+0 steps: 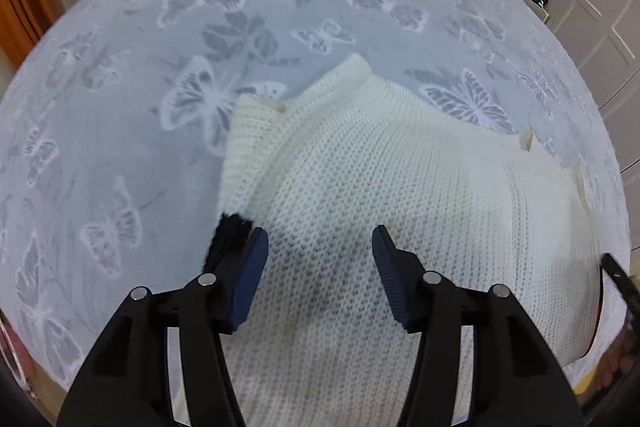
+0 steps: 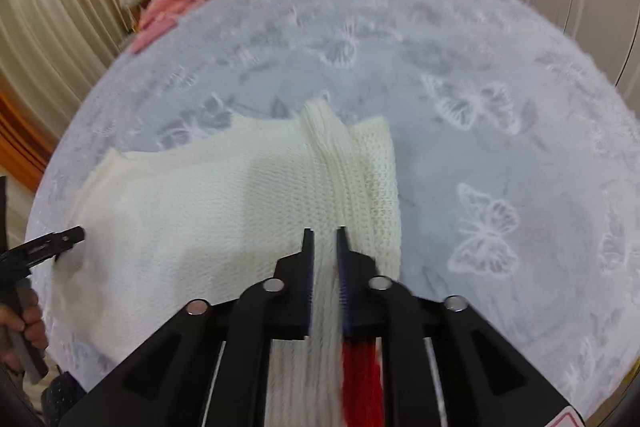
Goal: Fold small clothes
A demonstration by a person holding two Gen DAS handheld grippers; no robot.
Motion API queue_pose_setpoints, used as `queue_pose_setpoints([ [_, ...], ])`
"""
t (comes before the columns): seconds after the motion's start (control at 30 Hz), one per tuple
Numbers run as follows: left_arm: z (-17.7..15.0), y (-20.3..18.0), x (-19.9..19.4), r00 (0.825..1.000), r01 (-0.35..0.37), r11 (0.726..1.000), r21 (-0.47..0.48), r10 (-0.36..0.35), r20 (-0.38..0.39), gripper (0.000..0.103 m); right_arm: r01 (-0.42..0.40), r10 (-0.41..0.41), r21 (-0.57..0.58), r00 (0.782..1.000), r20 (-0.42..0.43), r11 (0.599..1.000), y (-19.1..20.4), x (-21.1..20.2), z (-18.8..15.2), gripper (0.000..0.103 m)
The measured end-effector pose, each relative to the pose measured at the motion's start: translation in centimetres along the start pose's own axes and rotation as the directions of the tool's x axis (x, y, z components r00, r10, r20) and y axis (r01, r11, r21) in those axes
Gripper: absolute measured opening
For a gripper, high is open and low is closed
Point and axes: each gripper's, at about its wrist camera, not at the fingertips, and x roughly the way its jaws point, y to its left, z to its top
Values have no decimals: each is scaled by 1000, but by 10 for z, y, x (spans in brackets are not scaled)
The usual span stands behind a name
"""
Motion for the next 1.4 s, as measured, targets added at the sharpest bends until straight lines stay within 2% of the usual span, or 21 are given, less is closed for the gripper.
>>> queue_pose_setpoints([
  [0.17, -8, 4, -12, 1000, -1, 1000, -2, 1, -8, 54, 1, -1, -84, 1000, 1, 996, 27, -18, -22, 16],
  [0.27, -14, 6, -20, 1000, -8, 1000, 4, 8, -6, 54, 48, -57, -95, 994, -97, 994, 28, 8, -35, 16],
  [0.33, -21, 4, -26, 1000, -20, 1000, 16, 20, -8, 54, 69, -81, -78, 985, -153, 995, 22, 20, -39, 11],
  [0.4, -28, 2, -33, 1000, -29, 999, 31, 29, -6, 54, 61, -70, -66, 988, -135, 996, 22, 14, -38, 12],
  [0.43, -31, 2, -37, 999, -32, 999, 39, 32, -2, 54, 47, -52, -52, 993, -104, 998, 21, 4, -35, 14],
  [0.5, -31, 3, -37, 999, -48, 997, 60, 48, 9, 55, 33, -35, -31, 998, -50, 999, 17, -11, -24, 29],
  [0.53, -33, -2, -36, 999, -50, 997, 60, 50, 11, 56, 38, -39, -28, 999, -37, 999, 15, -13, -17, 32],
  [0.6, -29, 1, -38, 999, -27, 999, 45, 27, 17, 61, 56, -56, -43, 998, -19, 998, 9, -12, 0, 36],
  [0.63, -27, 2, -40, 1000, -11, 1000, 28, 10, 24, 63, 61, -61, -48, 998, -15, 997, 5, -10, 6, 44],
  [0.7, -8, 18, -40, 997, 43, 999, -21, -42, 65, 74, 66, -67, -40, 998, -14, 997, -3, -3, 22, 46],
  [0.77, 3, 24, -40, 993, 63, 997, -52, -58, 103, 82, 21, -22, -15, 1000, -16, 1000, -9, 5, 35, 49],
  [0.87, 38, 42, -23, 990, 75, 992, -105, -61, 128, 86, -1, 1, -13, 1000, -17, 1000, -8, 24, 49, 58],
  [0.97, 59, 43, 7, 987, 140, 981, -133, -128, 96, 88, 12, -13, -17, 998, -55, 1000, -7, 53, 60, 59],
  [1.03, 56, 31, 20, 985, 169, 974, -154, -164, 44, 88, 10, -11, -13, 997, -77, 1000, -5, 66, 61, 59],
  [1.07, 58, 32, 34, 981, 193, 967, -169, -193, 15, 75, 0, -1, -13, 996, -89, 1000, -3, 74, 61, 59],
  [1.1, 50, 24, 32, 983, 183, 968, -174, -184, 8, 46, 0, -1, -13, 996, -89, 1000, -3, 74, 61, 57],
  [1.17, 41, 19, 28, 981, 191, 966, -177, -193, 8, 15, -18, 16, -16, 995, -96, 1000, 1, 80, 60, 18],
  [1.2, 37, 22, 18, 964, 263, 942, -208, -262, 32, 14, -30, 28, -20, 994, -104, 999, 4, 79, 60, 7],
  [1.27, 29, 28, -15, 935, 355, 905, -234, -338, 108, 13, -59, 59, 4, 997, -47, 998, 9, 52, 62, 7],
  [1.3, 26, 27, -42, 920, 387, 899, -203, -361, 154, 13, -101, 101, -6, 995, 20, 995, 14, 24, 64, 7],
  [1.4, 26, 19, -79, 900, 420, 892, -168, -386, 202, 14, -143, 150, -50, 970, 189, 988, 25, -54, 65, 7],
])
